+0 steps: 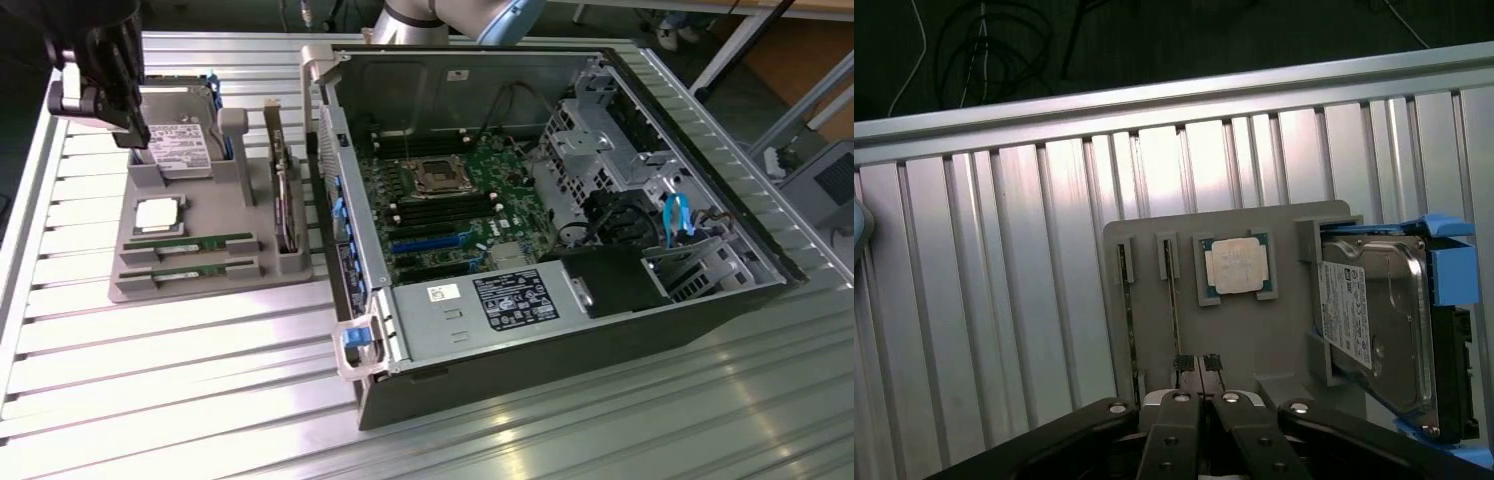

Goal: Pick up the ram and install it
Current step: 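Pick up the ram and move it above insertion slot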

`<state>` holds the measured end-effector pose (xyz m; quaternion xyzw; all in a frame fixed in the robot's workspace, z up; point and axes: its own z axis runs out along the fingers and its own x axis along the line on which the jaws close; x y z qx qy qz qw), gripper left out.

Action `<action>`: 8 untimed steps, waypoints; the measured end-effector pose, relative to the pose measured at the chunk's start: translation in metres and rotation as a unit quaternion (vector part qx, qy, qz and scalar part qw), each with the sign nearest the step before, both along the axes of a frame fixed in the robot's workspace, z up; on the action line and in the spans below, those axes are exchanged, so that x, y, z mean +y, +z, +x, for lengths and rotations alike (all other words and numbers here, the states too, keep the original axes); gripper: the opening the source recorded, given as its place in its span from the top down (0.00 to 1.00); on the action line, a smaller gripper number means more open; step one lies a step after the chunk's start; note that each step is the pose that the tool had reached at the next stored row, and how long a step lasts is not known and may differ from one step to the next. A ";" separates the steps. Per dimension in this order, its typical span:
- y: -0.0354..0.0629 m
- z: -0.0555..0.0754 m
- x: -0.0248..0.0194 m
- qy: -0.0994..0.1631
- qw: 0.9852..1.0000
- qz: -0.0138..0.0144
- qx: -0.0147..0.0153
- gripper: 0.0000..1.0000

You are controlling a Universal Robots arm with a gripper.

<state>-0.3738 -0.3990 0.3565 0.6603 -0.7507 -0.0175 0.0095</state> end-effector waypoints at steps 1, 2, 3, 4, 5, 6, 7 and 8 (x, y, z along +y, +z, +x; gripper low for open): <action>0.0000 0.000 0.0000 0.000 1.000 0.000 0.000 0.90; 0.0000 0.000 0.0000 0.000 1.000 0.000 0.000 0.77; 0.0000 0.000 0.0000 0.000 1.000 0.000 0.000 0.77; 0.0000 0.000 0.0000 0.000 1.000 0.000 0.000 0.77; -0.0001 0.000 0.0000 0.000 1.000 0.000 0.000 0.77; 0.0000 0.000 0.0000 0.000 1.000 0.000 0.000 0.76; 0.0000 0.000 0.0000 0.000 1.000 0.000 0.000 0.69; 0.0000 0.000 0.0000 0.000 1.000 0.000 0.000 0.69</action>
